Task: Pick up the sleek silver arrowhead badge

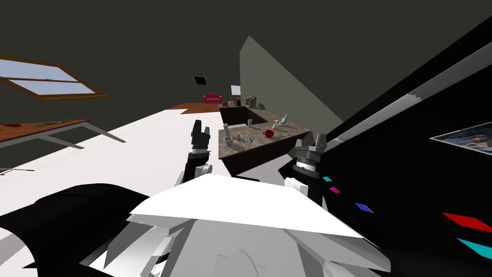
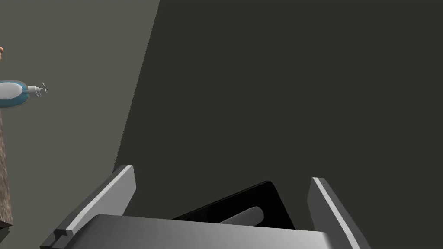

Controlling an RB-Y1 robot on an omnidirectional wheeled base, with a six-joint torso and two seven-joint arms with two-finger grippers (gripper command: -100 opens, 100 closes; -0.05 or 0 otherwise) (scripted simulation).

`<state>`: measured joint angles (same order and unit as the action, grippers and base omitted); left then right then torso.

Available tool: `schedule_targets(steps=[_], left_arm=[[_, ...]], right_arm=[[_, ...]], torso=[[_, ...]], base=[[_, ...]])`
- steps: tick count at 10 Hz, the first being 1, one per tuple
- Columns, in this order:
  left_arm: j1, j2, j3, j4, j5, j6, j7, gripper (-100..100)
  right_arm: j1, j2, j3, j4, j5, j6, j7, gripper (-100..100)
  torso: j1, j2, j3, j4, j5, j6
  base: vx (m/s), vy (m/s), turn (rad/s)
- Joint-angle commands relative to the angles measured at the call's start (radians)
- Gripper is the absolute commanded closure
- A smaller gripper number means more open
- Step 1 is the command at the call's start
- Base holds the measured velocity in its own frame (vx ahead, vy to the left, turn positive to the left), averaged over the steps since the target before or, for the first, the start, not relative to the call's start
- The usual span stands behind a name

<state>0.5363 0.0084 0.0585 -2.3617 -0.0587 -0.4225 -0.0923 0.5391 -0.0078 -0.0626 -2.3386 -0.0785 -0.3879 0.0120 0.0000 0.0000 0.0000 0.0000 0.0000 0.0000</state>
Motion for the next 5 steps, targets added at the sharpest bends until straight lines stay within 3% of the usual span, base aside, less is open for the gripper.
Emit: schedule_targets(steps=[1,5], left_arm=[[0.004,0.037,0.007,0.002,0.000,0.010,-0.001,-100],[0.024,0.126,0.046,0.012,0.002,0.065,-0.009,-100]], right_arm=[[0.000,0.000,0.000,0.000,0.000,0.000,0.000,0],[0.000,0.000,0.000,0.000,0.000,0.000,0.000,0]], torso=[[0.000,0.000,0.000,0.000,0.000,0.000],[-0.003,-0.001,-0.001,0.000,-0.001,0.000]], base=[[0.007,-0.016,-0.042],[0.020,-0.048,-0.092]])
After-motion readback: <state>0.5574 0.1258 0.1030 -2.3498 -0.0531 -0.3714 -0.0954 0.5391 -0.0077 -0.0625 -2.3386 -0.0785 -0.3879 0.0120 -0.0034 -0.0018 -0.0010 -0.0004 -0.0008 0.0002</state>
